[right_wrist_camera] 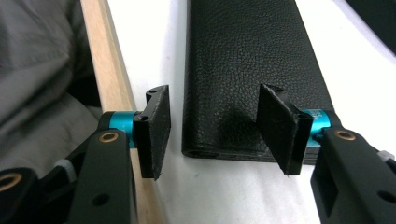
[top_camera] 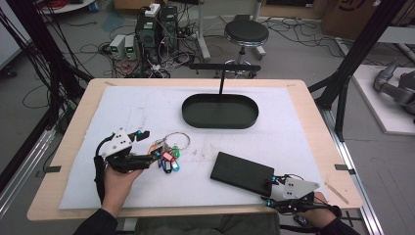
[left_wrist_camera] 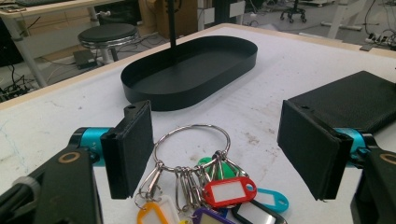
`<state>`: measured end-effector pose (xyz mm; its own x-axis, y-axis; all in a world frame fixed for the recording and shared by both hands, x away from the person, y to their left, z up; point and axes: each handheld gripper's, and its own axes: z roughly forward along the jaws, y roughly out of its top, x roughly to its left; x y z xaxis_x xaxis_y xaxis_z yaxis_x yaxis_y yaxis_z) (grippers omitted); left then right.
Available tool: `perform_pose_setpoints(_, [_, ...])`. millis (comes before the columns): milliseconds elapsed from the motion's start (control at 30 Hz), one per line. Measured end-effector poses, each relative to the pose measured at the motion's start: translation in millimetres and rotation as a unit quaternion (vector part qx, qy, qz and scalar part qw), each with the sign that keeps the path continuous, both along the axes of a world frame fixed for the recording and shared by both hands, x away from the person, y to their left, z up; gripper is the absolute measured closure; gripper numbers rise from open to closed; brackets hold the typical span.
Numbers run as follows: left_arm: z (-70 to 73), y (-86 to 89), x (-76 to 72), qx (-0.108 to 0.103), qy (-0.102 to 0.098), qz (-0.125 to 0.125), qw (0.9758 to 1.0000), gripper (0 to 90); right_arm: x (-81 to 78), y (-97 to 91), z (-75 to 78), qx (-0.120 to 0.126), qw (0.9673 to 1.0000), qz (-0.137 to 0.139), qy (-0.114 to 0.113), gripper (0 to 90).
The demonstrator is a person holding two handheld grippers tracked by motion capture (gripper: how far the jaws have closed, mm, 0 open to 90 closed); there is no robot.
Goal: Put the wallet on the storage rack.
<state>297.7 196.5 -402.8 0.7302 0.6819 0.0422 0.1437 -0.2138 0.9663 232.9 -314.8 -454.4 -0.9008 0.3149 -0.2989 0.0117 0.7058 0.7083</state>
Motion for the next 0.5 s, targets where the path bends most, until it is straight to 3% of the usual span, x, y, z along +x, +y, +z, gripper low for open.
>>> perform_pose_setpoints(100, [-0.3, 0.4, -0.2, -0.002, 0.001, 0.001, 1.0, 27.0, -3.9, 2.7, -2.3, -0.02, 0.9994, 0.002, -0.03, 46.0])
perform_pose_setpoints(133, [-0.4, 0.3, -0.1, -0.002, 0.001, 0.0, 1.0, 27.0, -3.7, 2.8, -2.2, -0.019, 0.9995, 0.001, -0.027, 47.3])
perform_pose_setpoints(167, [-0.4, 0.1, -0.3, -0.003, 0.002, 0.001, 1.0, 27.0, -3.9, 2.0, -2.3, -0.024, 0.9989, -0.002, -0.04, 52.6])
perform_pose_setpoints(500, [-0.1, -0.9, -0.4, -0.003, 0.002, -0.003, 1.0, 26.9, -3.5, 1.3, 3.6, -0.021, 0.9994, -0.007, -0.029, 67.1])
